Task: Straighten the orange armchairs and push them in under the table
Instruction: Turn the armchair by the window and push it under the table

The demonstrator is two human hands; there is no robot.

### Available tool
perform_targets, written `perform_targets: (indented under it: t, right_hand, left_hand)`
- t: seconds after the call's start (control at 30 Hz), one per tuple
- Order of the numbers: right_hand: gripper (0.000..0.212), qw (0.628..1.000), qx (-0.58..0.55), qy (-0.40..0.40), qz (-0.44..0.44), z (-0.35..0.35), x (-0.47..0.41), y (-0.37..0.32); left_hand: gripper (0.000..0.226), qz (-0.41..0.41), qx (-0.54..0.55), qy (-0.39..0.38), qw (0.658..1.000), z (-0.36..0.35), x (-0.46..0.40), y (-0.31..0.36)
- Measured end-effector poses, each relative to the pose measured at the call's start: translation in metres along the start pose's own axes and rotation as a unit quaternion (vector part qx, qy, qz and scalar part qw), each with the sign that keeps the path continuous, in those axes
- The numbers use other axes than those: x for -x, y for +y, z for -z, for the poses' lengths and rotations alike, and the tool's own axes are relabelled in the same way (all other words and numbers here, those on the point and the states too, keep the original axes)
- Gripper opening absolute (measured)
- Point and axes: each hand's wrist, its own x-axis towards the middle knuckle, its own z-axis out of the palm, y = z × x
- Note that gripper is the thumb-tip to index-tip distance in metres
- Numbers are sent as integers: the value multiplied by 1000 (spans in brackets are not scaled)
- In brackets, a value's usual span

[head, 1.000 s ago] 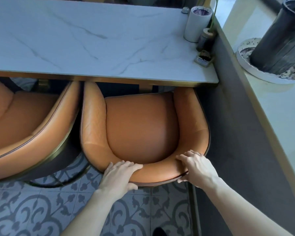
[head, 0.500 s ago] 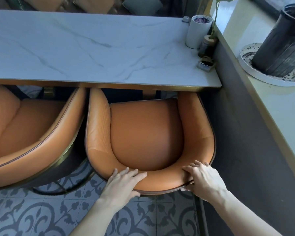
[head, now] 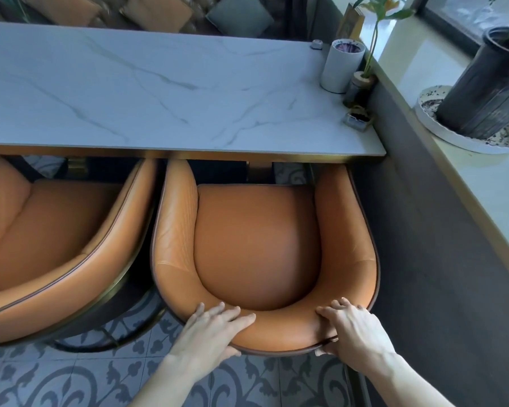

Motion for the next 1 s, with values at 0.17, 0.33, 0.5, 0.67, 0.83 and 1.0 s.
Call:
perform_targets:
  t: [0.17,0.33,0.5,0.67,0.83,1.0]
  right_hand:
    - [91,1000,-11,8,4,5,-14,-8]
    - [94,1000,-25,13,-3,12,-36,-7]
    - [96,999,-28,-5,-15,21,-52,0]
    - [100,998,-52,-9,-35,23,-51,4]
    - [100,998,-50,-15,-43,25,-51,18]
    - [98,999,-42,-5,-31,25,-51,26]
  left_hand:
    - [74,6,-3,8,1000,10,-9,-14]
    - [76,19,1,22,1000,22,-26,-25]
    - [77,22,-1,28,999,26,-41,-26]
    - [77,25,-13,31,999,24,-43,-18]
    - [75,20,-28,38,999,23,-47,-6]
    - [75,24,-18,35,999,23,-51,3]
